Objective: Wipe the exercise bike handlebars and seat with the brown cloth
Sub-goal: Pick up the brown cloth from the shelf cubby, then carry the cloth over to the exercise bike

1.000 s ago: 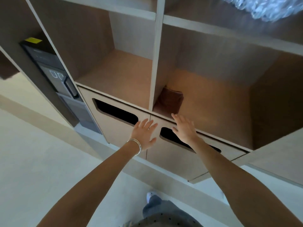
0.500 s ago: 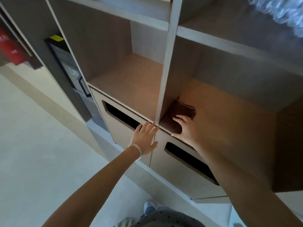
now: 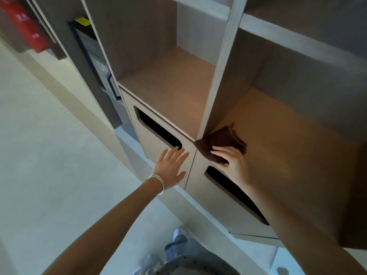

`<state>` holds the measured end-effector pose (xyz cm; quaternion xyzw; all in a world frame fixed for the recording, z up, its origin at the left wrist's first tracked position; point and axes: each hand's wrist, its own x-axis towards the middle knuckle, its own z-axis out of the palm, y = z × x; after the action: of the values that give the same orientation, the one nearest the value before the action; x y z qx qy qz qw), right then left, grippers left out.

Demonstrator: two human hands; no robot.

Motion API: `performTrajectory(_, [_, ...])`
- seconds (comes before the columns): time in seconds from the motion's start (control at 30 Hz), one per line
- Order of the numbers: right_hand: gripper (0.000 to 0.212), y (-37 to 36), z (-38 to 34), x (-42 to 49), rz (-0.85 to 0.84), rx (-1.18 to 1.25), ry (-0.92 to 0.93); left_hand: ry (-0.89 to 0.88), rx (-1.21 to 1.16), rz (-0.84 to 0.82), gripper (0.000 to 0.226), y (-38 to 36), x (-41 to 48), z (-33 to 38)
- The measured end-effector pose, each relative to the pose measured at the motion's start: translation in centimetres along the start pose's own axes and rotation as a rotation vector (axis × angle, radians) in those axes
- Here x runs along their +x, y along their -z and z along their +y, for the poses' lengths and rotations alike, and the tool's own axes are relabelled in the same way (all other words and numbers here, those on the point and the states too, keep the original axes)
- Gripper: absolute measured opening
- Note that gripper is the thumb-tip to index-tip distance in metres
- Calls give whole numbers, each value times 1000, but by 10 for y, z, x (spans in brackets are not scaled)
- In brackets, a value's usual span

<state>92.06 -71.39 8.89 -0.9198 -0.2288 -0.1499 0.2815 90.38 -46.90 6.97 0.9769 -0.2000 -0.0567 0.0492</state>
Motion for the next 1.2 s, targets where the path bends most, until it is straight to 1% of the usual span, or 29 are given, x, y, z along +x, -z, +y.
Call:
performTrajectory(0.17, [26, -26, -40, 7, -47, 144, 63, 155, -32, 1, 66, -7, -46, -31])
performTrajectory(0.23, [25, -38, -60, 6, -124, 190, 74, 241, -54, 2, 66, -12, -70, -42])
performTrajectory(0.33, [23, -56, -93, 7, -267, 195, 107, 344, -87, -16, 67, -19, -112, -56])
performTrajectory(0.5, [20, -99, -161, -2, -490, 223, 164, 523, -142, 57, 66, -29, -202, -79])
performTrajectory(0.57, [20, -119, -198, -10, -567, 256, 221, 608, -147, 74, 67, -35, -248, -88])
performTrajectory(0.7, [16, -154, -284, -30, -664, 316, 336, 777, -159, 68, 68, -46, -349, -104])
performTrajectory(0.9, [22, -205, -401, -60, -788, 383, 495, 1058, -143, 91, 67, -59, -511, -115])
performTrajectory(1.07, [21, -247, -501, -95, -916, 444, 617, 1355, -164, 125, 67, -68, -632, -101])
performTrajectory(1.2, [21, -272, -567, -119, -1009, 487, 743, 1571, -198, 135, 68, -76, -700, -81])
